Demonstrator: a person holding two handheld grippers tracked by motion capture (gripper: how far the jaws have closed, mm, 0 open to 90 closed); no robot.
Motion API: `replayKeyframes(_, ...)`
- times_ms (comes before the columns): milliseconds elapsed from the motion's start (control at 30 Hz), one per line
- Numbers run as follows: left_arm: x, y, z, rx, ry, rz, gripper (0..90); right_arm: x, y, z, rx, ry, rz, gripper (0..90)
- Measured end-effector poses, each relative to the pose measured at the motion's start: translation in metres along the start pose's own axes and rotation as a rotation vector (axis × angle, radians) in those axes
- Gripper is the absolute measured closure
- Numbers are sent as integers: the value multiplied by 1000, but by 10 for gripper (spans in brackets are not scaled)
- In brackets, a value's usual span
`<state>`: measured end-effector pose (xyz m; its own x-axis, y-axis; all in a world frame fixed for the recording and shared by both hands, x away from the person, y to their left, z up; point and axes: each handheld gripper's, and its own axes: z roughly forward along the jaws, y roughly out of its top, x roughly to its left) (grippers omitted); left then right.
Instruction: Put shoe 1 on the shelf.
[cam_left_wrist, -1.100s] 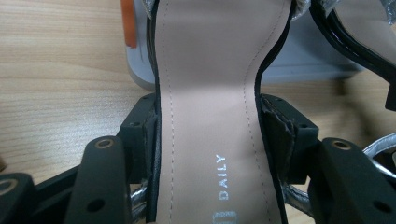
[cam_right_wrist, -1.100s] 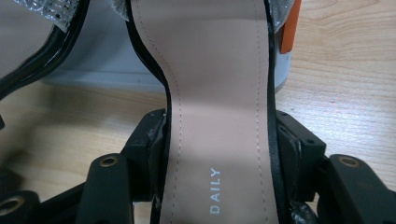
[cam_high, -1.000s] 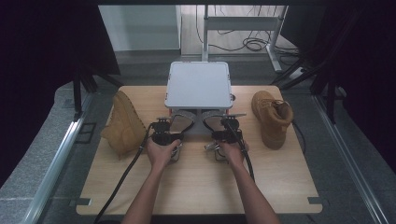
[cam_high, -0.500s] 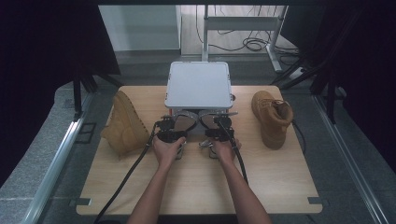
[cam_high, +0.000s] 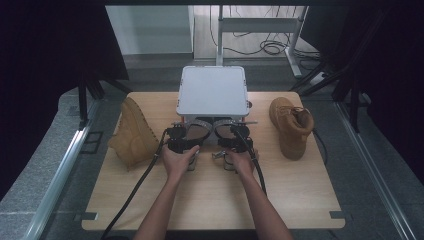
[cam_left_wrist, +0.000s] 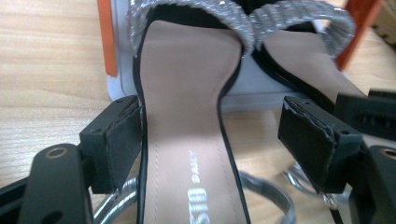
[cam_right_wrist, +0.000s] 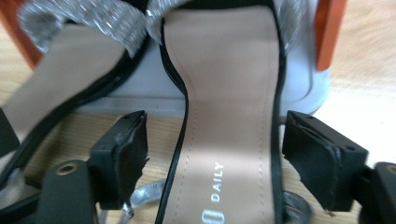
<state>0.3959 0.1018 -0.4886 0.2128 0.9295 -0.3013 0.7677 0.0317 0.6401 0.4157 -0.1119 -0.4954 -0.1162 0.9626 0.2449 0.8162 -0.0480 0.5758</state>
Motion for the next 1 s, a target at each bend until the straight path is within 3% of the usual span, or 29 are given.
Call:
replayKeyframes(67,2,-2,-8,-15,-18,32,218,-2,-1,-7,-23,21,-11,207)
replayKeyframes(100,4,-6,-19,-48,-30,58,219,-5,-6,-18,-68,42,-36,203)
replayKeyframes(167,5,-8,-25,-61,-37,61,223,-7,-8,-21,-80,56,-40,203)
replayKeyframes(233,7,-15,-37,-77,-48,93,222,-12,-15,-30,-106,106,-51,201)
replayKeyframes(300,15,-28,-54,-97,-101,110,234,-20,-29,-43,-154,144,-84,202)
replayKeyframes(367,18,-33,-59,-101,-105,118,236,-23,-33,-46,-165,155,-89,203)
replayKeyframes(433,26,-44,-67,-106,-124,114,242,-33,-51,-55,-196,199,-118,207)
replayKeyframes(500,31,-52,-70,-107,-136,119,242,-35,-55,-57,-203,205,-130,207)
replayKeyframes(533,33,-57,-72,-109,-141,123,245,-40,-66,-60,-223,208,-165,207)
replayKeyframes(567,35,-62,-73,-109,-138,131,245,-40,-66,-60,-223,208,-165,207)
replayKeyframes(633,40,-76,-73,-116,-135,142,250,-44,-79,-61,-230,198,-210,207)
replayKeyframes(700,40,-79,-72,-111,-143,146,241,-45,-83,-61,-230,199,-221,207)
replayKeyframes(800,37,-94,-69,-114,-120,184,246,-47,-97,-54,-200,197,-268,210)
replayKeyframes(1000,30,-106,-55,-85,-105,197,240,-49,-103,-45,-188,192,-273,219)
